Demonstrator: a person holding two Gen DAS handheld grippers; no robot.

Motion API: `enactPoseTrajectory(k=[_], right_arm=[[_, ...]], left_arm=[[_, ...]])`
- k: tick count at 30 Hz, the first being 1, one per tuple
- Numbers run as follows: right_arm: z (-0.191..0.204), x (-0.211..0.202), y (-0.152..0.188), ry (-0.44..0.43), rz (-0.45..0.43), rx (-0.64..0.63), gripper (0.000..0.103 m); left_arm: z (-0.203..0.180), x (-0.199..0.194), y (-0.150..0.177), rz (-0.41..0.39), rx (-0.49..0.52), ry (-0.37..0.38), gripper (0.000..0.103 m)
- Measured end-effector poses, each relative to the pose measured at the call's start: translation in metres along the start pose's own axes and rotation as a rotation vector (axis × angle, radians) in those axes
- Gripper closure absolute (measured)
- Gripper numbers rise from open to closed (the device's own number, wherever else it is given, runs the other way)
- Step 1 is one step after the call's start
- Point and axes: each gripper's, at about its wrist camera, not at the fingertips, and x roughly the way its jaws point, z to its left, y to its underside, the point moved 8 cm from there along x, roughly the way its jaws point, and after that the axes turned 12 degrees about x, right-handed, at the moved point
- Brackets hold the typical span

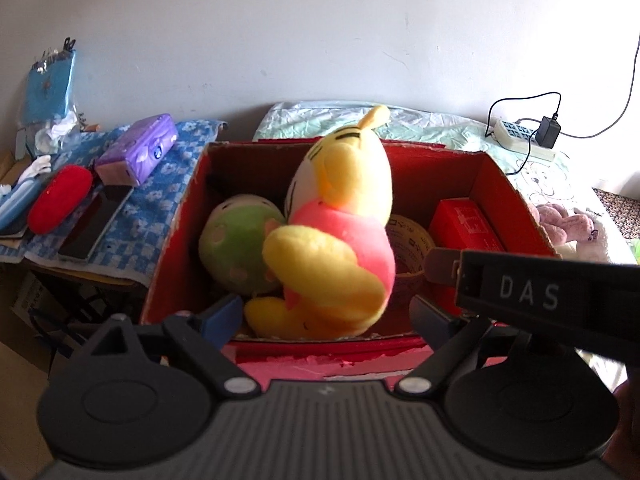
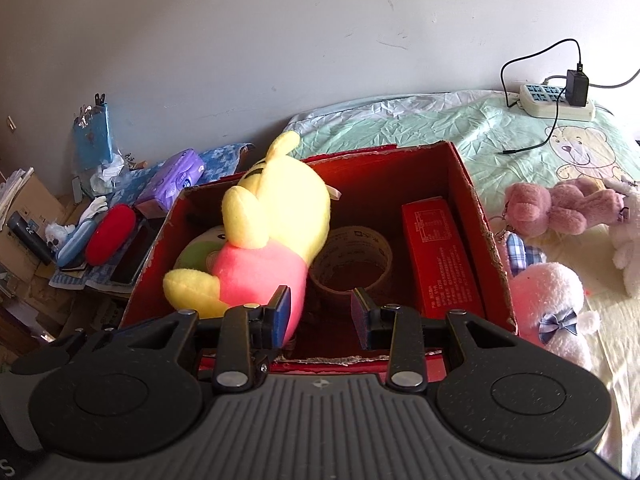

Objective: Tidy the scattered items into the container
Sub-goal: 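Raise the right gripper out of the red box, then move the right gripper toward the white bunny plush with plaid ears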

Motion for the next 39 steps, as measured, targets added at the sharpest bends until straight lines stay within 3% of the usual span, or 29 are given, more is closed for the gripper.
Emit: enactPoseTrajectory(k=[5,15,22,39], right_arm=[[-0.004,0.0,-0.001,-0.006,0.015,0.033,0.054],[-0.007,-0.01,-0.004,-0.018,-0.007,-0.012,0.052],[-0.028,-0.026,-0.014,-0.026,-0.032,-0.034,0.049],[-0.084,-0.055,-0.035,-0.072,-0.018,-0.031,0.047]], left_arm=[[0.001,-0.002,0.0,0.0,-0.004,-0.019,0.01],[-0.007,-0.006,-0.003,0.011,-0.012,-0.015,0.011],[-0.017,-0.01,-0.01,0.01,-0.022,-0.085,0.008],[-0.089,-0.024,-0.027,-0.002,0.0,-0.096,0.005]])
